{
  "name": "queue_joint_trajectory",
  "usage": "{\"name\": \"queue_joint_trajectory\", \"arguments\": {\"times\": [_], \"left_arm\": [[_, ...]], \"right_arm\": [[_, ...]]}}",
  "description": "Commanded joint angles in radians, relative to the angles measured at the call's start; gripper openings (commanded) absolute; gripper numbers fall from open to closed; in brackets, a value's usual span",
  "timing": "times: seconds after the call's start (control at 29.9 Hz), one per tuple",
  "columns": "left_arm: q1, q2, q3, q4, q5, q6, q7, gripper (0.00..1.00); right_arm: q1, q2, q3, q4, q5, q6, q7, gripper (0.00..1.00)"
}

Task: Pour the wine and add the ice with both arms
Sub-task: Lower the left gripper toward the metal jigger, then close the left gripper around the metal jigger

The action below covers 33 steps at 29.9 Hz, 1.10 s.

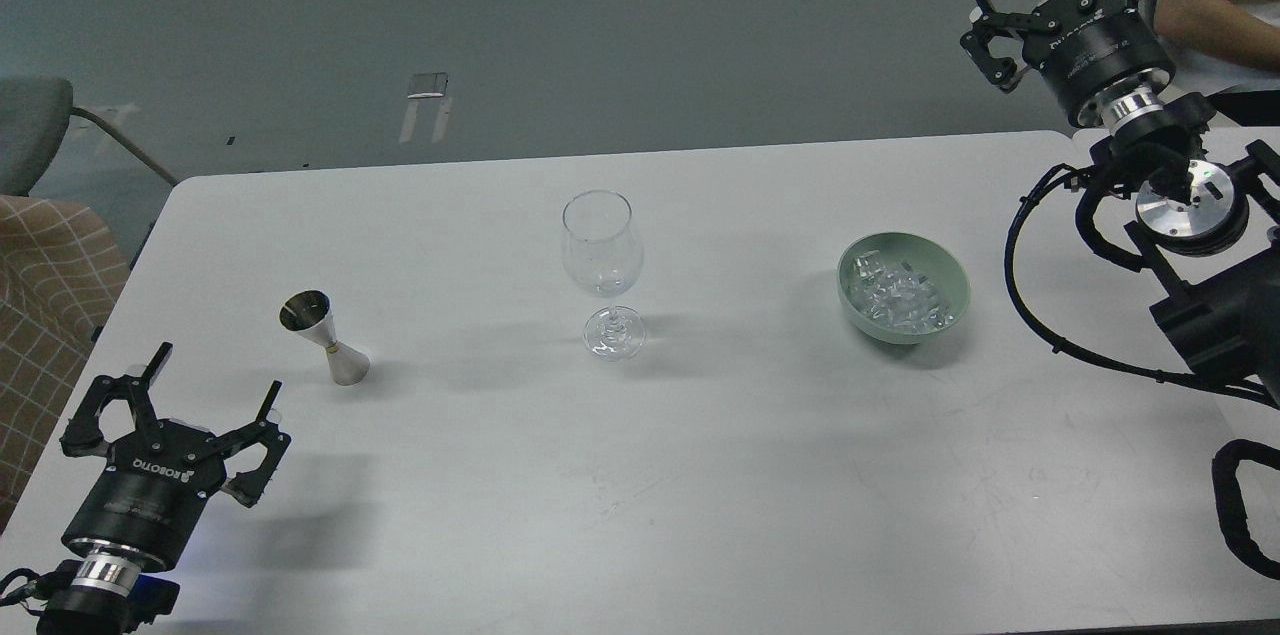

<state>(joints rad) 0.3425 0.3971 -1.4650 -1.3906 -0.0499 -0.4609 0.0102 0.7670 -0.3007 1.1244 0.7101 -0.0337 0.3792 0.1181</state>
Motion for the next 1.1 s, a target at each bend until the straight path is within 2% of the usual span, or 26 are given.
{"name": "queue_joint_trajectory", "arguments": {"times": [0.0,0.23,0.43,0.6,0.8,0.9,1.07], "left_arm": [[-0.048,-0.078,0.0,0.028,-0.002,0.079,0.057,0.95],[-0.086,-0.129,0.0,0.033,-0.002,0.126,0.06,0.95],[-0.123,-0.173,-0.003,0.047,-0.002,0.261,0.059,0.94],[-0.125,-0.179,-0.012,0.047,-0.002,0.26,0.059,0.91],[-0.126,-0.182,-0.011,0.041,-0.002,0.258,0.059,0.79],[-0.132,-0.195,-0.011,0.036,-0.002,0.261,0.059,0.68],[-0.14,-0.198,-0.015,0.031,-0.002,0.294,0.059,0.63]], "right_arm": [[0.001,0.0,0.0,-0.011,-0.002,0.0,0.0,1.0],[0.009,0.0,-0.002,-0.014,-0.002,-0.002,0.0,1.0],[0.008,0.0,-0.002,-0.014,-0.002,-0.002,0.0,1.0],[0.008,0.0,-0.012,-0.014,-0.002,-0.002,0.0,1.0],[0.006,0.0,-0.014,-0.015,-0.002,-0.003,0.0,1.0],[0.006,0.0,-0.014,-0.014,-0.002,-0.003,0.002,1.0],[0.003,0.0,-0.014,-0.015,-0.002,-0.003,0.0,1.0]]}}
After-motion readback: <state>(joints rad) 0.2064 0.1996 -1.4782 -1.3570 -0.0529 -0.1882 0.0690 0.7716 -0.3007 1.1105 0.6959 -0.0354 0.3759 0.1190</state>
